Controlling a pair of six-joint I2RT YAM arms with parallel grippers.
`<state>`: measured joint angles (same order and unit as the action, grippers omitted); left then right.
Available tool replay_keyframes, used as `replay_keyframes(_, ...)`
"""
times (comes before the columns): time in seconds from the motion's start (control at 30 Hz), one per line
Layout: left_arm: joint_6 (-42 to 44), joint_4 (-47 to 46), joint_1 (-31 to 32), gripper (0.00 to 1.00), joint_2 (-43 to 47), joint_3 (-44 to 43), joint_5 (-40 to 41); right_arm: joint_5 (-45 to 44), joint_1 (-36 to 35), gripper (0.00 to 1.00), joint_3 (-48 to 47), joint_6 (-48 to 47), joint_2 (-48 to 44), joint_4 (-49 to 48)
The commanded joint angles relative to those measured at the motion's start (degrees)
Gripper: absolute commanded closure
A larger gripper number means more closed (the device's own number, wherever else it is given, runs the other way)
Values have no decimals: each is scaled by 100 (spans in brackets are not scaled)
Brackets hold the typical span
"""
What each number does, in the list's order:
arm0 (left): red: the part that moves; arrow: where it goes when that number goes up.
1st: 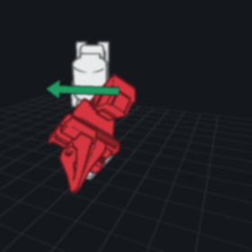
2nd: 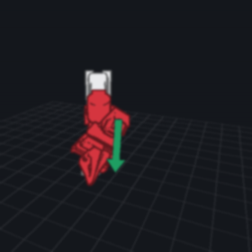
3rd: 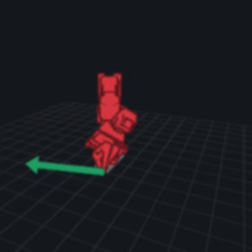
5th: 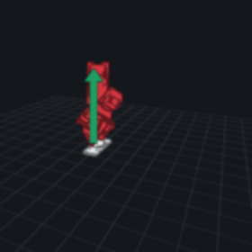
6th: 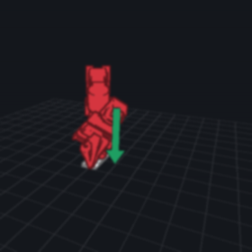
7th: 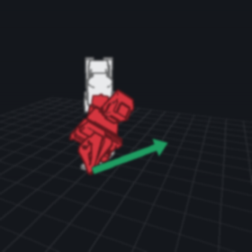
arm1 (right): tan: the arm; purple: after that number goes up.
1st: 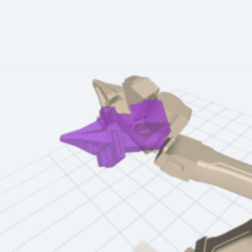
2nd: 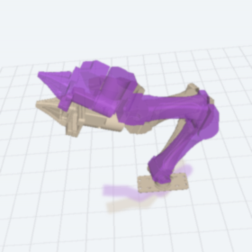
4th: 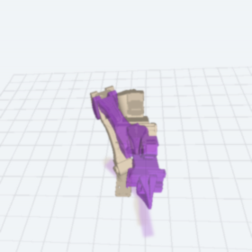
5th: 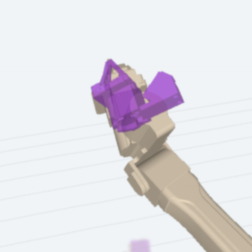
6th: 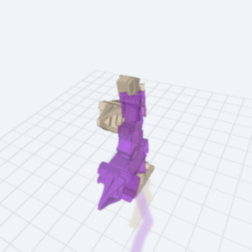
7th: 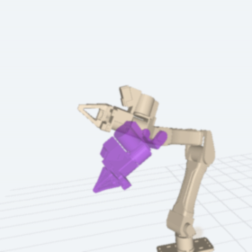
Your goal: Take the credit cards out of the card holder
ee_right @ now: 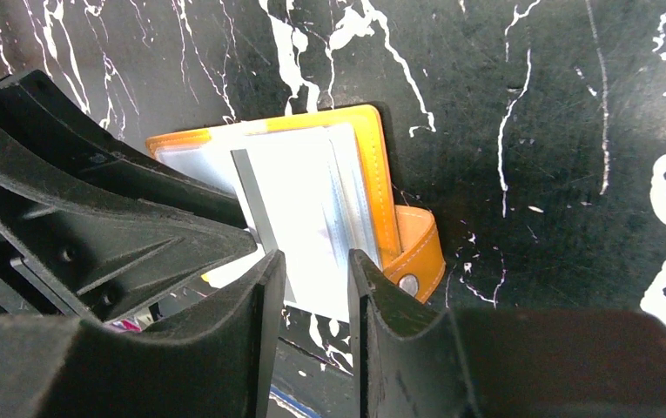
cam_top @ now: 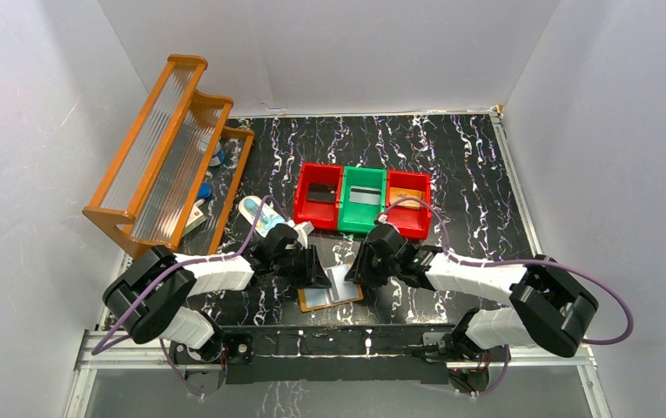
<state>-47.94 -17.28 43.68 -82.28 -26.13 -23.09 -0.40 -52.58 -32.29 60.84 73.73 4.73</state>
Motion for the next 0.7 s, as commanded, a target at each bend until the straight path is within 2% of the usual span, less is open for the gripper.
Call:
replay_keyframes(0.0,141,401,31,75,107,-95,132,494,-33,62,338,103,238,-745)
replay_keyframes(0.33,-358,-138,29,69,263,-23,-12,644,-169,68,800,570,231,-1292)
replay_keyframes(0.53,-356,-85,27,70,363,-38,38,651,-262,69,880,713,221,-1461)
replay_keyframes(0.67,-118,137,27,74,362,-105,-24,669,-303,69,876,760,220,-1559)
